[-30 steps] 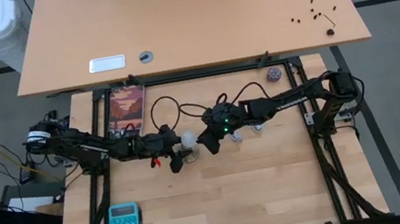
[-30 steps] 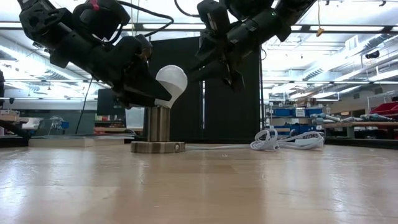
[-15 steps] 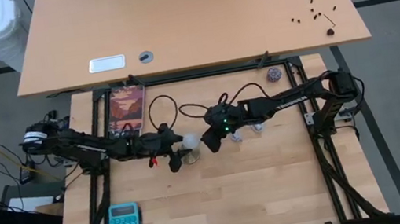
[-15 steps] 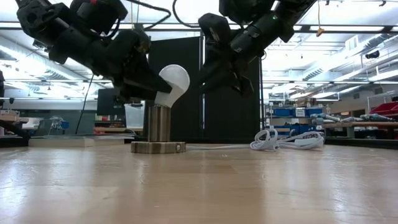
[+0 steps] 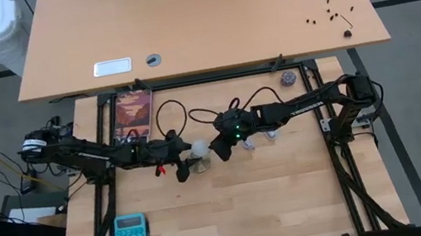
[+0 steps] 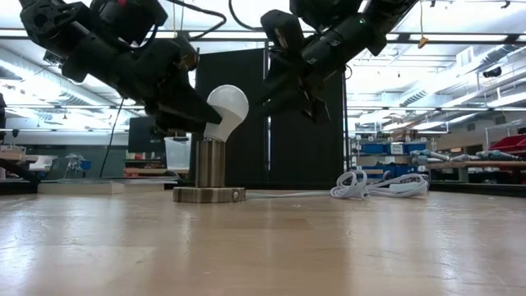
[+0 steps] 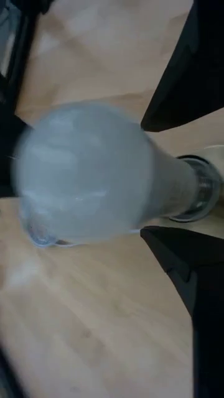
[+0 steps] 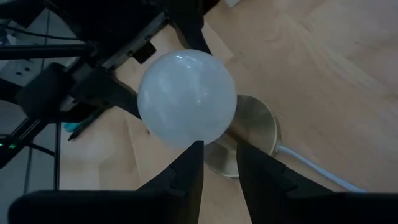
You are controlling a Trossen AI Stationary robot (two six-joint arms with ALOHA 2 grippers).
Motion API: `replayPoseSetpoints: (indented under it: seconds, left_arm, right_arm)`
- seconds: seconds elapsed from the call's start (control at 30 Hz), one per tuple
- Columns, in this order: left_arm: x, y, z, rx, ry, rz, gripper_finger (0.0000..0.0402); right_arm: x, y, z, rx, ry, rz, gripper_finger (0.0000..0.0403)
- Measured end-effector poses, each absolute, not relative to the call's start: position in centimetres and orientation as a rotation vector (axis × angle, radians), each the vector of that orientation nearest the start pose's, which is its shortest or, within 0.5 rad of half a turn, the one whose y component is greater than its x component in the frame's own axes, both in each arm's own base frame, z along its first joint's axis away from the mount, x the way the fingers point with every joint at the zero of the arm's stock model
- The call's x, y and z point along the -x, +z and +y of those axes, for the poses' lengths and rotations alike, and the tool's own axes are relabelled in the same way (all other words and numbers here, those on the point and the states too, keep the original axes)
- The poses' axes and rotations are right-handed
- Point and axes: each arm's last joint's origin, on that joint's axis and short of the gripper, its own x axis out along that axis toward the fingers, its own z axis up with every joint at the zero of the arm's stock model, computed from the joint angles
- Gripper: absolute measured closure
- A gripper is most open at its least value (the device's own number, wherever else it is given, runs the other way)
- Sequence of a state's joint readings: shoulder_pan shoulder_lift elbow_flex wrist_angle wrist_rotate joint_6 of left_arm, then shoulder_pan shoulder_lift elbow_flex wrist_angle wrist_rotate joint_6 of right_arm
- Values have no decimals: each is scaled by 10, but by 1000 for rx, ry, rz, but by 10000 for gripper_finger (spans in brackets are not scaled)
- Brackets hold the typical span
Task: Screw lightbulb
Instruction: Insert the lightbulb into the desk lamp
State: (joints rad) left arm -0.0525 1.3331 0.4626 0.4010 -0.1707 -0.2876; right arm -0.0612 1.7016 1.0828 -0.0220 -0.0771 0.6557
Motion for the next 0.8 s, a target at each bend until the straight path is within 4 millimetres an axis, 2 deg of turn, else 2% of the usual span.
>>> replayPoseSetpoints:
  seconds: [0.3,0.47,0.8]
  left_arm:
    - [-246,165,-8,257,186,480,92]
    - [-245,171,-8,256,188,482,90]
    - [-231,190,-7,192,195,599,90]
  right_arm:
    - [-367,216,-20,-667,-167,608,296]
    - [-368,217,-19,-659,-145,595,296]
    - [-369,219,-19,-655,-133,571,296]
